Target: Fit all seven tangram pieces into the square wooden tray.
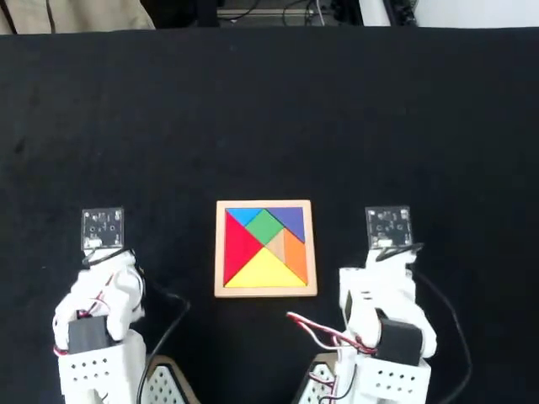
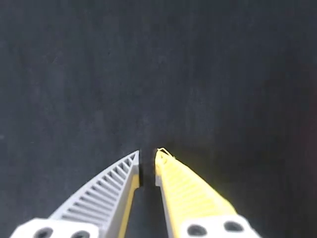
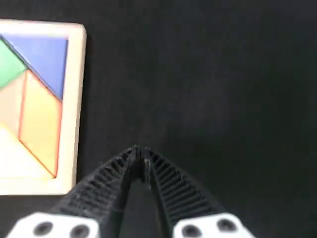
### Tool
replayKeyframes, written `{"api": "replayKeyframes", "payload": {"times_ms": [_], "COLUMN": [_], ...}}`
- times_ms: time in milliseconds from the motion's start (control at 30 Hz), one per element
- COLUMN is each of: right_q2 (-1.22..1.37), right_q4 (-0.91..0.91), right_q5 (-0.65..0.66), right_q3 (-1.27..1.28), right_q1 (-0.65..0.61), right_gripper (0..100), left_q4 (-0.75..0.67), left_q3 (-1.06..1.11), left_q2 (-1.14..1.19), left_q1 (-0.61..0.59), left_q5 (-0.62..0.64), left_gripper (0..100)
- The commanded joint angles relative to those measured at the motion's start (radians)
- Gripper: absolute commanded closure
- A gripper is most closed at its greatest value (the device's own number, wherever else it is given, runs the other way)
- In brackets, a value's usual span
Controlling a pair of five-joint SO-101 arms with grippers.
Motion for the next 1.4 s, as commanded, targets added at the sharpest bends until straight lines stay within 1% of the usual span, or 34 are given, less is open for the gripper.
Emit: {"api": "replayKeyframes", "payload": {"times_ms": [0, 67, 133, 167, 400, 1367], "right_q2": [-0.064, -0.059, -0.056, -0.048, 0.001, 0.001], "right_q4": [-0.005, -0.083, -0.112, -0.109, -0.137, -0.137], "right_q5": [-0.083, -0.121, -0.138, -0.140, -0.141, -0.137], "right_q3": [-0.030, 0.047, 0.170, 0.143, 0.154, 0.154], "right_q1": [-0.021, -0.037, -0.064, -0.084, -0.086, -0.087], "right_gripper": [98.7, 98.7, 98.7, 98.7, 98.8, 98.7], "left_q4": [0.038, 0.017, 0.015, 0.012, 0.017, 0.015], "left_q3": [0.010, 0.048, 0.042, 0.045, 0.045, 0.045], "left_q2": [-0.008, -0.008, -0.008, -0.008, -0.008, -0.008], "left_q1": [-0.004, 0.013, 0.016, 0.019, 0.018, 0.018], "left_q5": [0.015, 0.015, 0.015, 0.015, 0.009, 0.009], "left_gripper": [94, 94, 93, 93, 94, 94]}}
